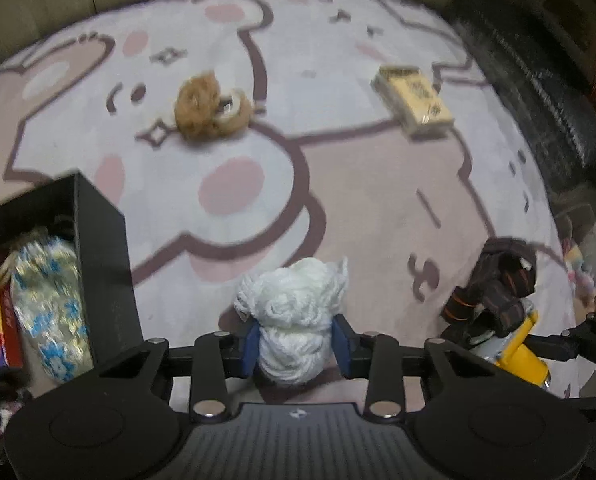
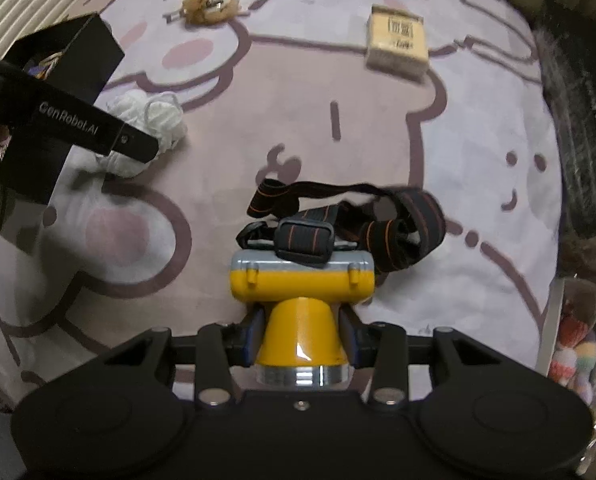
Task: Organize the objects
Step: 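Carry the yarn skein in the left tool to the black box while the right tool carries the headlamp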
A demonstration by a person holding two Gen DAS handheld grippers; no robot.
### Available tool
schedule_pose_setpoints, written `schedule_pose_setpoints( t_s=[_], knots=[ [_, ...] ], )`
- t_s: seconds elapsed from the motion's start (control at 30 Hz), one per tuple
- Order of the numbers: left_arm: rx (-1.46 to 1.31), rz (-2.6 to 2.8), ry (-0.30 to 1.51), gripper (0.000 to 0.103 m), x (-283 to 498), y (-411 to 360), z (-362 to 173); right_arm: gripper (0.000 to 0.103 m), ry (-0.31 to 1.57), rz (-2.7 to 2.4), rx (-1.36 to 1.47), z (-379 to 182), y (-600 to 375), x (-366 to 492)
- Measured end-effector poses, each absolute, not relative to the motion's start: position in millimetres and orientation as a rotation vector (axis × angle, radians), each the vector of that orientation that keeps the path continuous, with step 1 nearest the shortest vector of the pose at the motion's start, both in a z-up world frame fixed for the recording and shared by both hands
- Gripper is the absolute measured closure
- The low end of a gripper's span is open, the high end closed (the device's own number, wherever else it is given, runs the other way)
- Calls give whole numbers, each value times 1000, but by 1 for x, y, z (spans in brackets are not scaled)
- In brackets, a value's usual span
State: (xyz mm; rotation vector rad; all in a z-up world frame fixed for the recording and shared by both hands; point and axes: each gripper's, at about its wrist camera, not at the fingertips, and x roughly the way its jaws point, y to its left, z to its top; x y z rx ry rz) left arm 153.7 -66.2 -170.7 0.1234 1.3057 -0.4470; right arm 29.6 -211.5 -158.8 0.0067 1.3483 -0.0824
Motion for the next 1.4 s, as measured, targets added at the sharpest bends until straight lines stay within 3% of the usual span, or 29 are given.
schedule_pose_setpoints(
  t_s=[0.63, 1.4],
  knots=[
    [17, -427, 1024, 65, 131, -34, -87, 62, 916, -178, 23, -74, -200, 41],
    [25, -303, 824, 65, 94, 31, -34, 62, 795, -234, 84, -30, -161, 50]
  ],
)
